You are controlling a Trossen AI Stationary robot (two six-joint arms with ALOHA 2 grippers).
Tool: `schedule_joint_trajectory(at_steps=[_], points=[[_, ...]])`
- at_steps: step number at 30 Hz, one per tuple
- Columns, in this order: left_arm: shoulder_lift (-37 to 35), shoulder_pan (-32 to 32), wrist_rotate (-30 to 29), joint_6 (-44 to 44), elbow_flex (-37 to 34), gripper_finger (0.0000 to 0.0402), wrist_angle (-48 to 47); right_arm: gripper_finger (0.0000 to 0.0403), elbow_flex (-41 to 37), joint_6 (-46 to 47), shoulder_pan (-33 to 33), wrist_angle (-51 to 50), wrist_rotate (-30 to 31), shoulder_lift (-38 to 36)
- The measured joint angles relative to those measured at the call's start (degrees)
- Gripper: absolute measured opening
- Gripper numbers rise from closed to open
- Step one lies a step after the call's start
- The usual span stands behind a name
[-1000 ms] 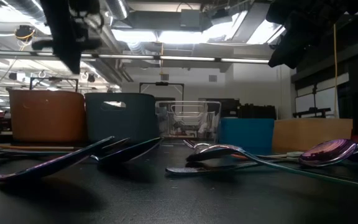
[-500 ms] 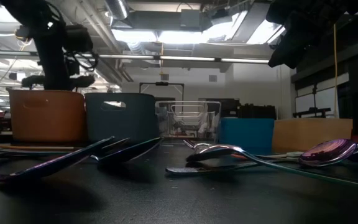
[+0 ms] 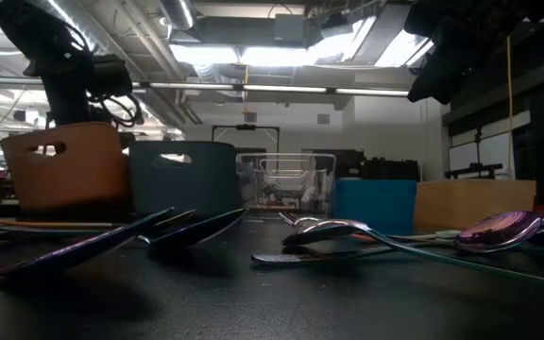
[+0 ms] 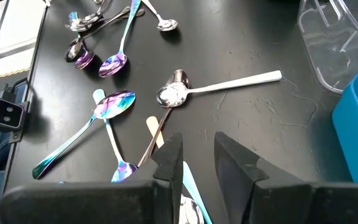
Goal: Sort silverware by color (type)
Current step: Put the orange spoon into the left orange bin, then put the purple spoon into the left blue bin
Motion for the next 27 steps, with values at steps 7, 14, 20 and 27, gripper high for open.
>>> schedule_joint_trajectory(at_steps=[7, 14, 20, 27], points=[[0.0, 0.0, 0.1, 0.0, 0.0, 0.0009, 1.8, 0.0081, 0.0, 0.0, 0.0, 0.0, 0.0, 0.0], [0.0, 0.0, 0.4, 0.0, 0.0, 0.0021, 3.8, 0.0081, 0.0, 0.0, 0.0, 0.0, 0.0, 0.0], [0.0, 0.0, 0.4, 0.0, 0.0, 0.0057, 4.1, 0.0081, 0.0, 0.0, 0.0, 0.0, 0.0, 0.0], [0.0, 0.0, 0.4, 0.0, 0.0, 0.0069, 5.4, 0.0081, 0.0, 0.0, 0.0, 0.0, 0.0, 0.0]])
